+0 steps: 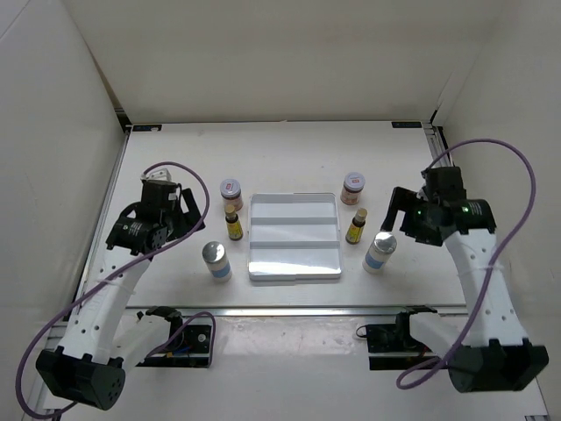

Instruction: Organize the condiment bottles

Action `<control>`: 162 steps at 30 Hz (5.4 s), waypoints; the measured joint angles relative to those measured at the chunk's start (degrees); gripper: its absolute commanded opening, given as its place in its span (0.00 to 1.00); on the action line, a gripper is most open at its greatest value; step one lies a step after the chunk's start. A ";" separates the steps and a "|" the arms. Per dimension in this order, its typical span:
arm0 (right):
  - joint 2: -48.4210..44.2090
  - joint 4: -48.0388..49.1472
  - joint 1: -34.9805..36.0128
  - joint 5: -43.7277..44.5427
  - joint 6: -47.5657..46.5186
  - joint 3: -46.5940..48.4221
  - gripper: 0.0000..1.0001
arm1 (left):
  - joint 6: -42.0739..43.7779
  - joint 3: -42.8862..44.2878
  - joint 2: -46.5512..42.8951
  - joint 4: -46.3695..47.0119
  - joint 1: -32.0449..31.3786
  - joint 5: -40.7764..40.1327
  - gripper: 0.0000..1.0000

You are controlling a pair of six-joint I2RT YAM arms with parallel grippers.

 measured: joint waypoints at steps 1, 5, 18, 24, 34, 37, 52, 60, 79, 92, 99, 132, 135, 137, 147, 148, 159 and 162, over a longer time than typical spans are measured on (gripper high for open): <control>2.10 0.26 0.09 0.02 0.57 -0.13 1.00 | 0.02 -0.28 0.17 -0.11 0.00 -0.07 1.00; 7.32 2.86 1.36 0.63 2.69 -3.19 1.00 | 0.02 -0.37 1.14 -0.09 0.00 -0.94 1.00; 12.44 6.14 8.11 4.66 7.78 -6.78 0.61 | 0.02 -0.37 1.73 -0.07 0.00 -1.79 1.00; 12.57 5.95 8.76 5.57 8.98 -6.73 0.31 | 0.04 -0.37 1.55 -0.07 0.00 -2.51 1.00; 11.06 -4.39 15.56 7.69 8.61 5.01 0.07 | 0.00 -0.37 1.44 0.07 0.00 -2.56 1.00; 10.12 -5.66 16.81 7.50 8.41 10.12 0.05 | 0.00 -0.37 1.51 0.09 0.00 -2.56 1.00; 17.05 -3.37 28.65 0.90 11.04 13.29 0.01 | 0.00 -0.37 1.62 0.09 0.00 -2.56 1.00; 22.18 7.13 34.27 2.73 11.47 7.28 0.01 | 0.00 -0.37 1.62 0.09 0.00 -2.56 1.00; 25.62 8.85 39.71 11.08 11.89 11.98 1.00 | -2.47 -0.35 -1.55 -1.07 -9.49 2.12 1.00; 21.88 6.12 43.52 20.50 11.74 14.05 1.00 | -5.84 -0.37 -1.09 -2.51 -17.70 -1.03 1.00; 19.56 6.08 43.74 22.60 10.88 14.05 1.00 | -6.32 -0.37 -0.90 -2.51 -22.51 -2.25 1.00; 15.89 5.92 43.74 25.11 9.09 11.04 1.00 | -23.63 -1.70 3.30 -11.74 -30.45 -16.98 1.00; 15.89 5.90 43.74 25.11 9.09 11.02 1.00 | -24.85 -1.05 6.56 -8.96 -30.64 -17.00 1.00; 15.87 5.90 43.74 25.11 9.09 11.02 1.00 | -25.29 -0.83 8.79 -7.56 -30.95 -16.98 1.00; 15.78 5.84 43.74 25.11 9.09 10.99 1.00 | -24.90 -4.50 13.79 -9.57 -31.10 -16.24 0.96; 15.67 5.84 43.74 25.11 9.14 10.91 1.00 | -24.90 -4.68 13.75 -9.60 -31.10 -16.24 0.94; 15.43 5.66 43.74 25.11 9.75 10.47 1.00 | -23.89 -4.31 11.80 -10.27 -31.10 -15.69 0.15; 15.43 5.55 43.74 25.11 9.75 10.47 1.00 | -23.32 -1.55 12.57 -11.56 -31.10 -15.28 0.11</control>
